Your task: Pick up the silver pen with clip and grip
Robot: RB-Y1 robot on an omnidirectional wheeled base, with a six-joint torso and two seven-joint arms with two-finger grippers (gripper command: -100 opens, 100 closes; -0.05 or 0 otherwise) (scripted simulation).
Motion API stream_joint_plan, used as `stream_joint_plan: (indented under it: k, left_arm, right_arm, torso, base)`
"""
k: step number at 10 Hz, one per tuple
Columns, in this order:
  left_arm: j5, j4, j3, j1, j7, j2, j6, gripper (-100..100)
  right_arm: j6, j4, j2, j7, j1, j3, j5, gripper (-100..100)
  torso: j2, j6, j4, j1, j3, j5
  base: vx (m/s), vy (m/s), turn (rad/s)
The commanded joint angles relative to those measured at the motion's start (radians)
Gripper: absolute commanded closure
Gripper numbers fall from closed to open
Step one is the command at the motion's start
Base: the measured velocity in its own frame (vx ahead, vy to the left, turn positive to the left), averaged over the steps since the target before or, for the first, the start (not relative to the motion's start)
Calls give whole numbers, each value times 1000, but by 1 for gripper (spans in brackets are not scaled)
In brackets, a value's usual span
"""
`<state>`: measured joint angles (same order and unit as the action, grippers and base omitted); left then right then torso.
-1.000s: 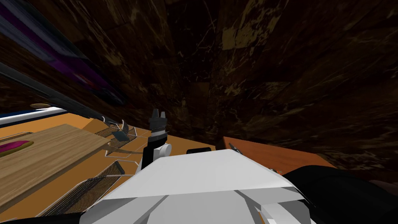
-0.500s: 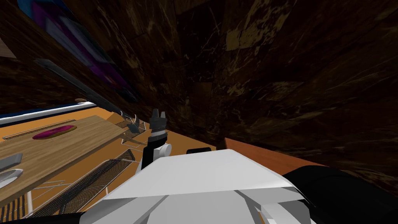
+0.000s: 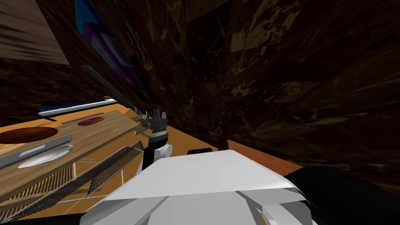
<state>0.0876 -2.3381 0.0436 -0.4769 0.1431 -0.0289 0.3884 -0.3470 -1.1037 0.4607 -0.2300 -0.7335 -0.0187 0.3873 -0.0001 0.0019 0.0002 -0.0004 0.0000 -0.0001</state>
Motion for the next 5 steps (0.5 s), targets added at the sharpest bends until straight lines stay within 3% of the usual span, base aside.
stream_joint_plan:
  k: [1, 3, 4, 5]
  left_arm:
    - [0, 0, 0, 0, 0, 0, 0, 0]
    - [0, 0, 0, 0, 0, 0, 0, 0]
    - [0, 0, 0, 0, 0, 0, 0, 0]
    - [0, 0, 0, 0, 0, 0, 0, 0]
  right_arm:
    - [-6, 50, 6, -17, 3, 4, 9, -100]
    - [2, 80, 14, -26, 0, 12, 17, -100]
    - [15, 126, 28, -40, -5, 25, 30, -100]
    - [15, 126, 28, -40, -5, 25, 30, -100]
  torso:
    - [0, 0, 0, 0, 0, 0]
    - [-1, 0, 0, 0, -1, 0]
    - [0, -1, 0, -1, 0, 0]
    - [1, -1, 0, -2, 1, 0]
  base:
    - [-24, 4, 173]
    - [-28, -9, 120]
    - [-70, -29, 407]
    - [-51, -31, 103]
